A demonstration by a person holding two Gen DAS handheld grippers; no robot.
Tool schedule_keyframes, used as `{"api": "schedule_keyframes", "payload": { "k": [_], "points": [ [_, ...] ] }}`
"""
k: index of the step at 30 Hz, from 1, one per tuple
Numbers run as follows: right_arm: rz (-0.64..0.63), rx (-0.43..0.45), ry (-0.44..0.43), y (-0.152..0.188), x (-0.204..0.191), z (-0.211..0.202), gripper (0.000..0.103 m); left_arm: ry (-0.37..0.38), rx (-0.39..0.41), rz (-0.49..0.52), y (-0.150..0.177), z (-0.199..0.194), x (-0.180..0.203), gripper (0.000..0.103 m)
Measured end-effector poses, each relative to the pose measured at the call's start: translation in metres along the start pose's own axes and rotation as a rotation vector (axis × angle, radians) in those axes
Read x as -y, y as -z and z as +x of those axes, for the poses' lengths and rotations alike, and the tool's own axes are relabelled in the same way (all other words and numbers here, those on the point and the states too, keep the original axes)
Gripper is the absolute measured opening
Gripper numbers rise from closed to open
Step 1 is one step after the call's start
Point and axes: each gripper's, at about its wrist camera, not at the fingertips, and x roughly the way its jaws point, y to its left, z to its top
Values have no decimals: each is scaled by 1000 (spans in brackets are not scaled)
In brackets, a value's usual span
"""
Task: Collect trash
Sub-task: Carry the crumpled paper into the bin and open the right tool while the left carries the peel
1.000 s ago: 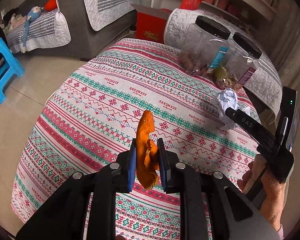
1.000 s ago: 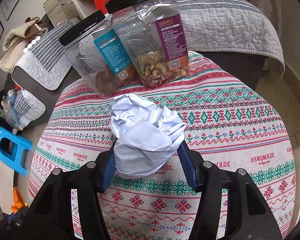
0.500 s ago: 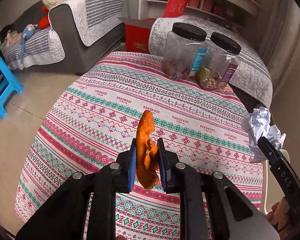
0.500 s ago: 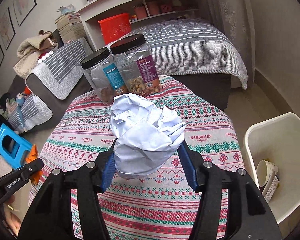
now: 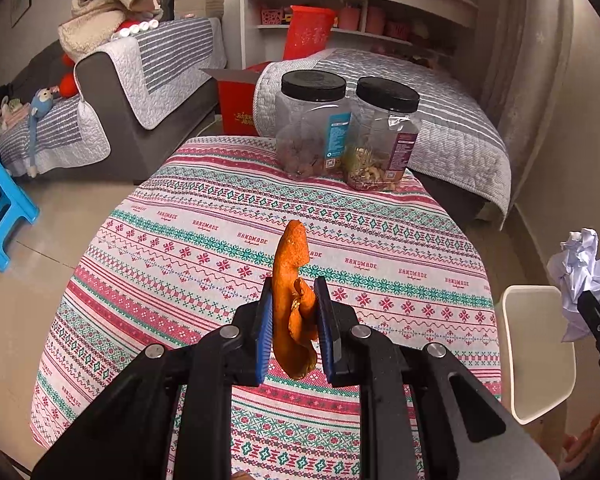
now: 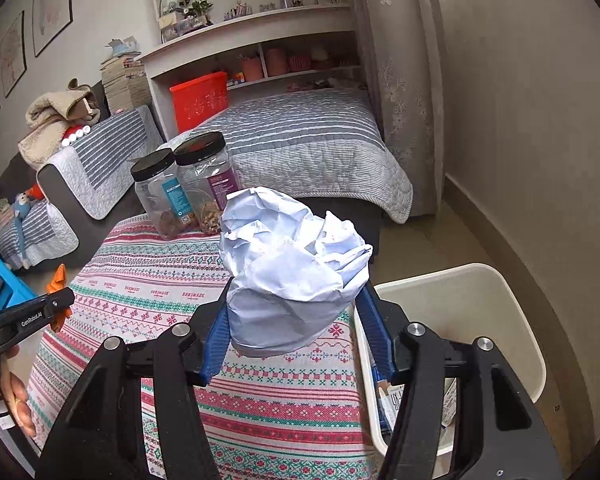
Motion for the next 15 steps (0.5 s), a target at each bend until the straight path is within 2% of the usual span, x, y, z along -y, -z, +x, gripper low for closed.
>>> {"api": "schedule_keyframes", "payload": {
  "k": [7,12,15],
  "points": [
    [2,31,120,-2,51,-21,56,20,43,61,2,-13,34,20],
    [2,4,205,5,83,-22,57,43,89,118,4,-26,65,20],
    [22,-30,227,11,99,-20,60,79,107,150,6,-33,86,20]
  ]
}}
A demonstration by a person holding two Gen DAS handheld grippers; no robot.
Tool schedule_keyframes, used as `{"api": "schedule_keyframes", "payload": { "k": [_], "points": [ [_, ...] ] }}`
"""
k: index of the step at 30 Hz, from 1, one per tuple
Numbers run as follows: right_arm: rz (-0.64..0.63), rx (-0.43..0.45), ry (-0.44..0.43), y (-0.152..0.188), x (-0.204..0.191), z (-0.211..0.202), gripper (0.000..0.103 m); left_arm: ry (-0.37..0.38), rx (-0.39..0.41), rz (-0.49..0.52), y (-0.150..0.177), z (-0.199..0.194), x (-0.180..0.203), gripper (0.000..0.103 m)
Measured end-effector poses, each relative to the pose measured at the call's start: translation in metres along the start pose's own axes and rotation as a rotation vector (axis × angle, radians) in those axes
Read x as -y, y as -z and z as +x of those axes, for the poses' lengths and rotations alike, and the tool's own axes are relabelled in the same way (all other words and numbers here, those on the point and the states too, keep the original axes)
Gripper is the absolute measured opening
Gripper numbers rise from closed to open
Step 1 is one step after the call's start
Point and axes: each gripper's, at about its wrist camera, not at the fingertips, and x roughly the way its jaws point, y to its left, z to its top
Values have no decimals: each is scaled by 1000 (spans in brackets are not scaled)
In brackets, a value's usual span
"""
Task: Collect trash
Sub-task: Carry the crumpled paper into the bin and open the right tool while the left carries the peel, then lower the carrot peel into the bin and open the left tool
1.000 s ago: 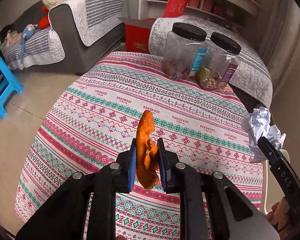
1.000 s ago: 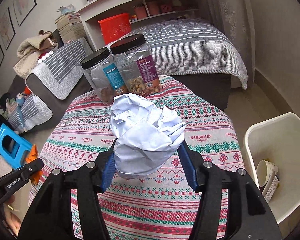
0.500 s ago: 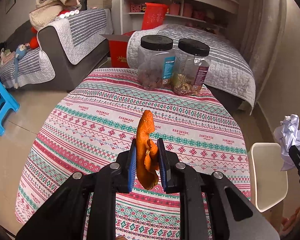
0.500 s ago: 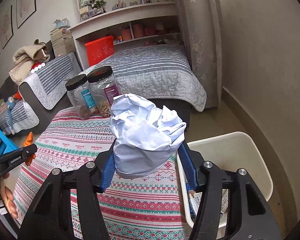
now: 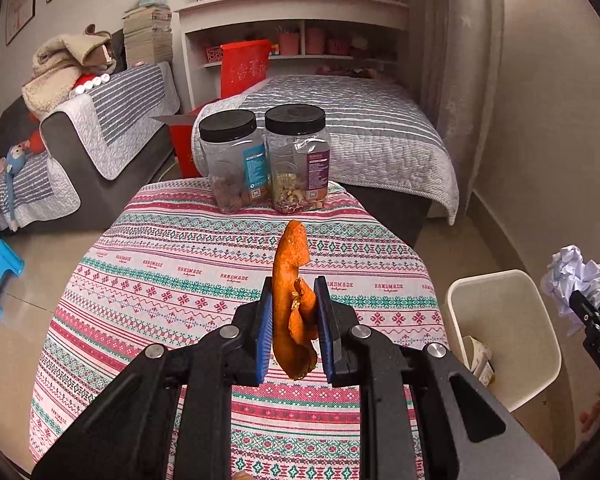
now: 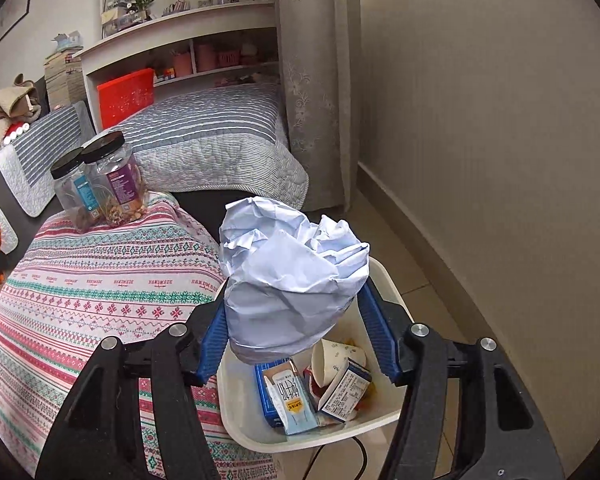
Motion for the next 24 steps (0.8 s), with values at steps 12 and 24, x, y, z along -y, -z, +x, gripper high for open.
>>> {"api": "schedule_keyframes", "payload": {
  "k": [12,24],
  "points": [
    [159,92,124,3,73,-33,96,232,12,83,-6,-12,108,20],
    [311,148,212,6,130,-60,96,463,-61,60,-11,-8,202,66]
  ]
}}
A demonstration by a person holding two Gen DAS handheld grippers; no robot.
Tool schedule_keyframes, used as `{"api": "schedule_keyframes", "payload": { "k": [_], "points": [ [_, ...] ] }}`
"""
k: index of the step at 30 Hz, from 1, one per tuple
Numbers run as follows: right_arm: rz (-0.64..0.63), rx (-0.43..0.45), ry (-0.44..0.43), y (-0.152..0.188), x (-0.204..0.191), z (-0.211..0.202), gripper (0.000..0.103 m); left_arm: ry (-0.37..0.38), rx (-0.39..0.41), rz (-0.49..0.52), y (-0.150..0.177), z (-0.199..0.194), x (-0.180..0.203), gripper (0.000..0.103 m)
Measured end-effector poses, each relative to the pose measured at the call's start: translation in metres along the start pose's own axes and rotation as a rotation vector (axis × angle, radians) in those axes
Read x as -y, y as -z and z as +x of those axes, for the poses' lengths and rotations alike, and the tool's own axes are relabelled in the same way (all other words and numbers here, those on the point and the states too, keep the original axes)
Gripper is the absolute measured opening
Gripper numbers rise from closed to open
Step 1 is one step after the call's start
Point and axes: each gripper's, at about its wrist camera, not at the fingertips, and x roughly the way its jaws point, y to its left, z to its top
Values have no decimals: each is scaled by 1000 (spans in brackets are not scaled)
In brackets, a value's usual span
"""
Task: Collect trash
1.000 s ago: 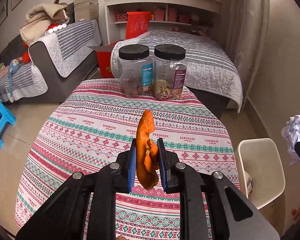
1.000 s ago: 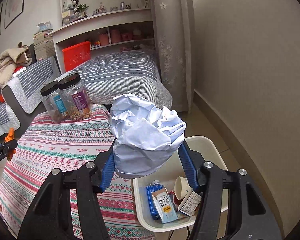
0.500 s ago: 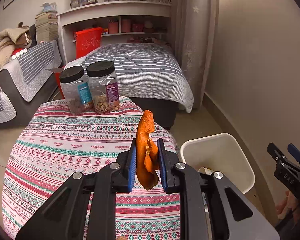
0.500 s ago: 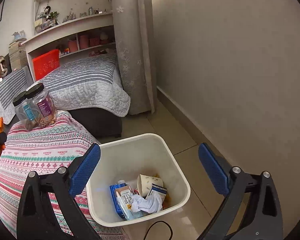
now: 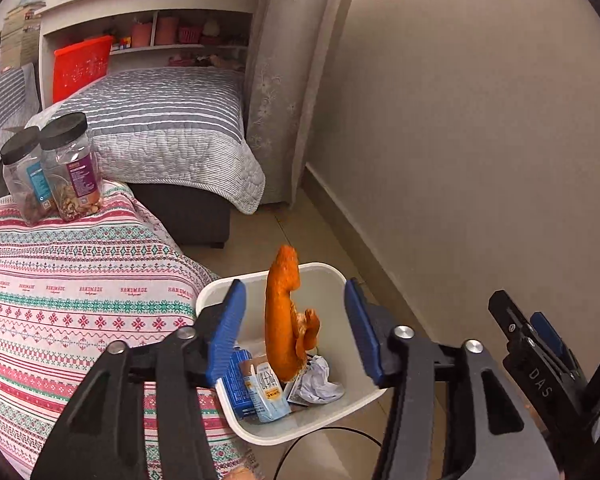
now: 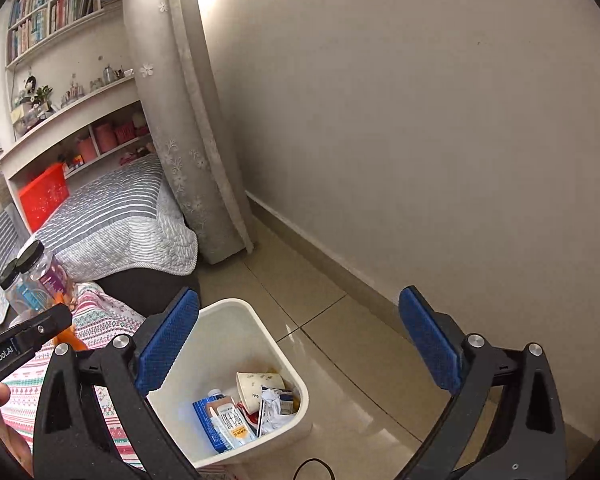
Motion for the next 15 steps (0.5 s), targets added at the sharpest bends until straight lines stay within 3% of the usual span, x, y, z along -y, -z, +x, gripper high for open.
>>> {"api": "schedule_keyframes", "payload": {
  "k": [3,5,10,15],
  "points": [
    [25,18,9,-4,2,-6,96,1,22,-3,-2,-5,1,69],
    [39,23,-4,-6,-1,-10,96,-42,59,31,-3,-16,0,75],
    [64,102,-63,-13,-23,-35,96,-153,203,93,-9,-58,-13,92],
    [71,180,-145,-22,-59,-63,96,-234,367,130,-16,-112,-31,96]
  ]
}}
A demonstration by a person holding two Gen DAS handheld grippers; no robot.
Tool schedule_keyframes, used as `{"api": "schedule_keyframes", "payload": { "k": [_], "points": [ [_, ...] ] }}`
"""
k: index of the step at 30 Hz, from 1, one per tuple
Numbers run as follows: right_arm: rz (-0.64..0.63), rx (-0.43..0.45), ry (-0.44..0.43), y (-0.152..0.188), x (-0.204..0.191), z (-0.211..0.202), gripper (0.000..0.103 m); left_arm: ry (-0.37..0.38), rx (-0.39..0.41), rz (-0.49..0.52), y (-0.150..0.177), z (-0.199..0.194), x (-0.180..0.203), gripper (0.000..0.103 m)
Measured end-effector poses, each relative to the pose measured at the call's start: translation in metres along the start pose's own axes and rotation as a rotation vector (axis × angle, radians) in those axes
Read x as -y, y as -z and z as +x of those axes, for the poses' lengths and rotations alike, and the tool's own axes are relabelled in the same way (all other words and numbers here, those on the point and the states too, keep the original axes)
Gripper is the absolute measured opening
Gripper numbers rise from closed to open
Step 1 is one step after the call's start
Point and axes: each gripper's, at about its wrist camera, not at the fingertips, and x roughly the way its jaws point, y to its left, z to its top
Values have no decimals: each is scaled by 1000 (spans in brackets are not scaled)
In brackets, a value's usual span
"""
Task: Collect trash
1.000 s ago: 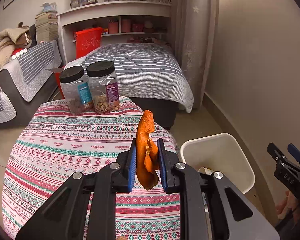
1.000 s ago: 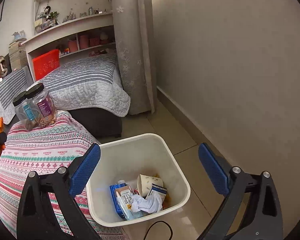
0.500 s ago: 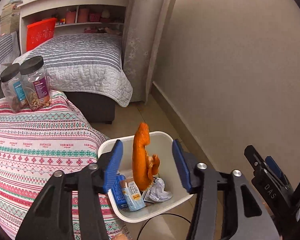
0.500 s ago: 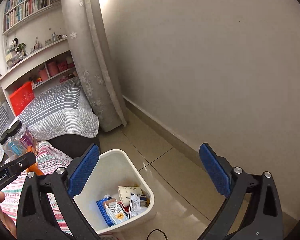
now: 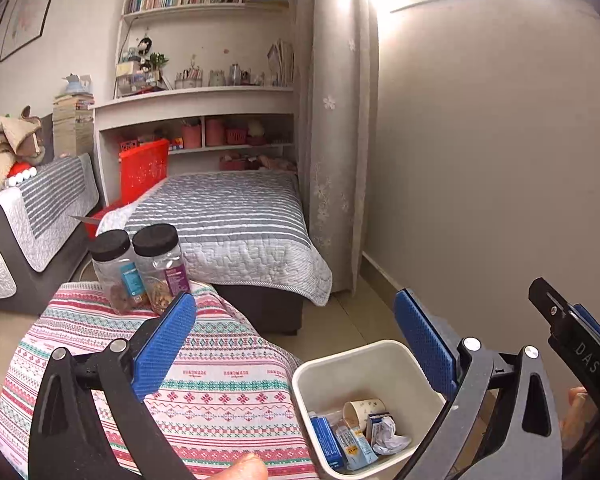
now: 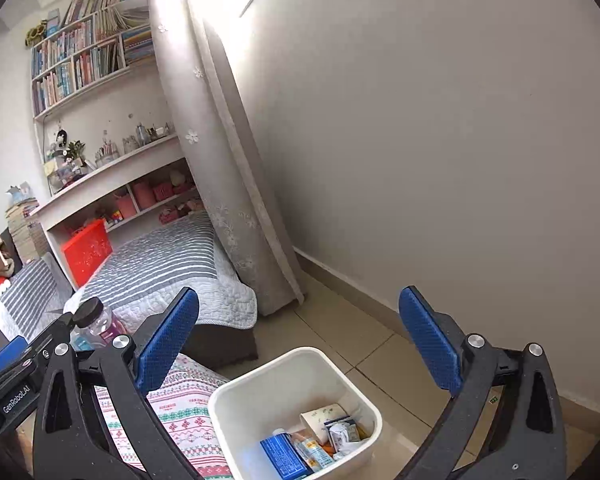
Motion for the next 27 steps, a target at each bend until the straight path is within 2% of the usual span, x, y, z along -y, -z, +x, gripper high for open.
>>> {"api": "schedule_keyframes", "payload": {
  "k": [4,7,13,18,22,27],
  "points": [
    [-42,27,-38,-5,-42,-16,96,-90,116,42,-17,-31,-23,96],
    [-54,49,-70,-7,-73,-25,96,-145,174,22,-25,-50,-46,96],
    [-116,99,-82,-9,-118,-36,96,-191,174,-4,-35,-66,-87,96],
    [-129,110,-93,-19,-142,-33,96,-201,184,-35,-46,-70,-112,96],
    [-145,104,-110,-21,-156,-30,96,-190,172,-84,-54,-66,-130,96],
    [-166,99,-130,-13,-170,-25,96,-234,140,-100,-51,-54,-142,96]
  ]
}}
